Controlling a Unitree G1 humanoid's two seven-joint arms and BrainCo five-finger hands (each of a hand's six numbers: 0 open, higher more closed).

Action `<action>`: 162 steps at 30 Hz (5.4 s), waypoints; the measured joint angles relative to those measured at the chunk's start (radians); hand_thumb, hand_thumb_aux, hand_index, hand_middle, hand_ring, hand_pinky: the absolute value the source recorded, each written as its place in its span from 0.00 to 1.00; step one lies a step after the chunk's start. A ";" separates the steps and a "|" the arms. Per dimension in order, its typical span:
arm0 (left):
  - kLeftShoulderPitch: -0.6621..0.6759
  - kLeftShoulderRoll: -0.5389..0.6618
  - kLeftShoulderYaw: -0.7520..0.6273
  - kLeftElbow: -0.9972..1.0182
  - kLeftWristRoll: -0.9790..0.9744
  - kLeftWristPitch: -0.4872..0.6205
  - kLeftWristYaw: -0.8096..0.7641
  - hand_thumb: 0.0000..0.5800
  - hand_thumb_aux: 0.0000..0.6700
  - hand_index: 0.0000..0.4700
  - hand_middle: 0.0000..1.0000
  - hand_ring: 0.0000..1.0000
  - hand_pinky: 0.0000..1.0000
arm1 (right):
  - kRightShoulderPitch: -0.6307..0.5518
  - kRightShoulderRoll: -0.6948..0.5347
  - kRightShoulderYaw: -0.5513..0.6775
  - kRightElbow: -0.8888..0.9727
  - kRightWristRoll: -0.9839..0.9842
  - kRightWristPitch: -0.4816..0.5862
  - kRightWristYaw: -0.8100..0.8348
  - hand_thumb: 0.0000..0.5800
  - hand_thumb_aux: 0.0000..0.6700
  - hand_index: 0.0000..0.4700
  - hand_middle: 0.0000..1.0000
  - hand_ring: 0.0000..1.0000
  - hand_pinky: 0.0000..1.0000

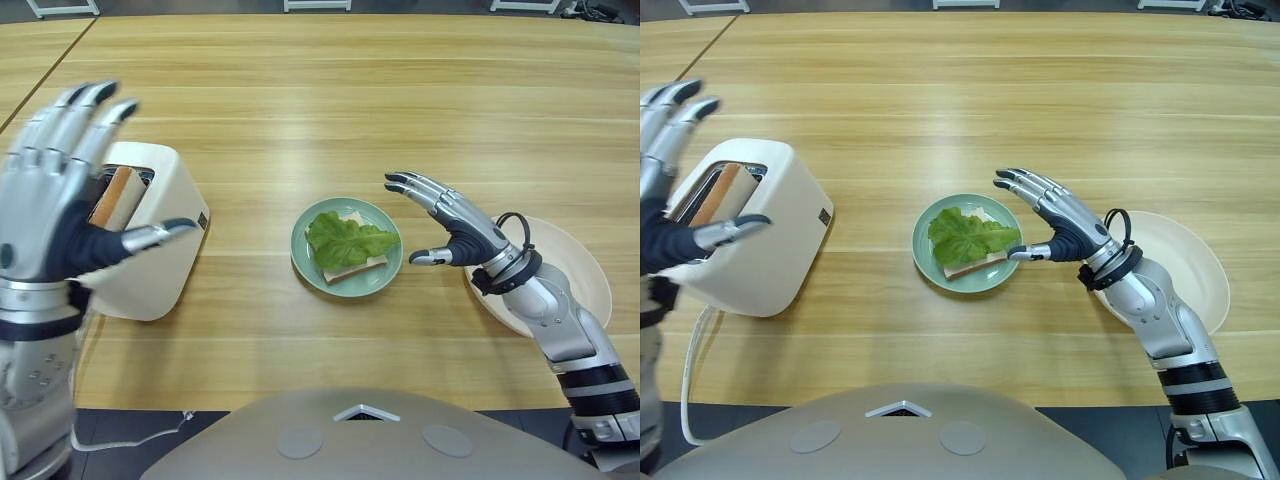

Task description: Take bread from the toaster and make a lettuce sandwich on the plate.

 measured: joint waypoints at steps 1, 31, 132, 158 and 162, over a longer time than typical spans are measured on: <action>0.033 0.004 0.048 0.024 0.002 0.012 -0.021 0.00 0.00 0.00 0.00 0.00 0.00 | 0.000 0.009 0.001 -0.001 0.000 0.000 0.007 0.00 0.00 0.00 0.00 0.00 0.00; 0.019 -0.020 0.068 0.263 -0.290 -0.058 -0.035 1.00 1.00 1.00 0.00 0.00 0.00 | 0.015 0.064 -0.017 0.026 -0.080 -0.034 0.016 0.00 0.00 0.00 0.00 0.00 0.00; -0.491 -0.098 -1.062 1.022 0.131 -0.199 0.088 1.00 1.00 1.00 1.00 1.00 1.00 | -0.280 0.051 0.361 0.451 -0.357 -0.072 0.138 1.00 1.00 1.00 1.00 1.00 1.00; -0.002 -0.140 -0.801 0.574 -0.725 -0.410 0.106 0.00 0.00 0.00 0.00 0.00 0.00 | -0.028 0.105 0.153 0.136 0.652 0.019 0.161 0.00 0.00 0.00 0.00 0.00 0.00; -0.010 -0.172 -0.766 0.573 -0.887 -0.446 0.030 0.00 0.00 0.00 0.00 0.00 0.00 | -0.039 0.138 0.097 0.133 0.746 0.068 0.244 0.00 0.00 0.00 0.00 0.00 0.00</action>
